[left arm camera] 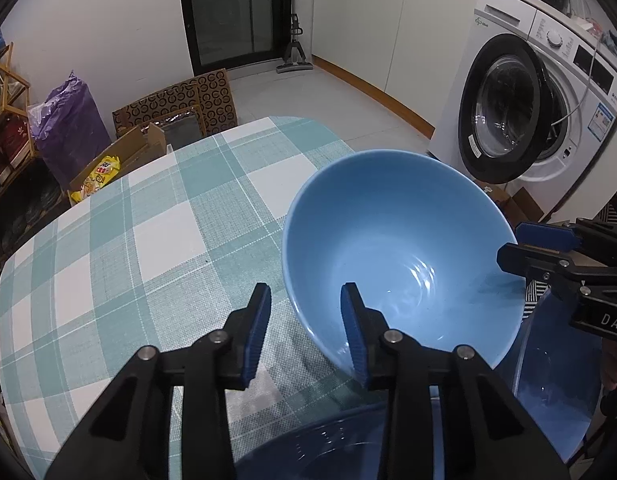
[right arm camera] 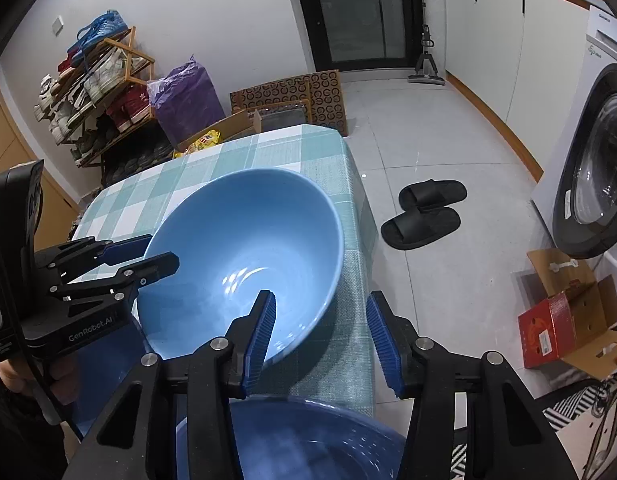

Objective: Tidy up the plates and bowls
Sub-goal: 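Close both tools on opposite rims of a light-blue bowl, then lift and carry the blue bowl with both tools over another blue bowl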

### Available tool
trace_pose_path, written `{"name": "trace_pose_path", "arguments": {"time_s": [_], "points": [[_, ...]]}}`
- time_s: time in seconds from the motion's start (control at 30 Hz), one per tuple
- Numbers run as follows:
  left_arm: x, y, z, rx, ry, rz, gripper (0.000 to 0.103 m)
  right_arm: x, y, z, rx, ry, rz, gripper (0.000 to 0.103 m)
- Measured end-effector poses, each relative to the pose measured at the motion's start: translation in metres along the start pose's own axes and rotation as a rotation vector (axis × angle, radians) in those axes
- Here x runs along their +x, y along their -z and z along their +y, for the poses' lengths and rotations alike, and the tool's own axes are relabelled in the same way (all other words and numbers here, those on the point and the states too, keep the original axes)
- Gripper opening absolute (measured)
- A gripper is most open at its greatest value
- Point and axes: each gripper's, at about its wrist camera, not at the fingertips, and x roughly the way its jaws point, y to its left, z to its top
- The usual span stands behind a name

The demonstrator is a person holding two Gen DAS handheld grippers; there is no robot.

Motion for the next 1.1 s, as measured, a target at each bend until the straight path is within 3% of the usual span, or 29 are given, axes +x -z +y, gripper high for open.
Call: {"name": "trace_pose_path", "arguments": {"time_s": [0.47,1.1], "points": [[-0.0008,-0.0006,-0.0023,0.015,0.02,-0.013,0.027,0.0085,-0.0011,0.0054,-0.036,0.032,0.014,0.021],[-0.0058,-0.0021,-0.003,0.007,0.025,-0.038,0.022,0.001,0.0008,0.0064,-0.049,0.066,-0.016,0.02]]}}
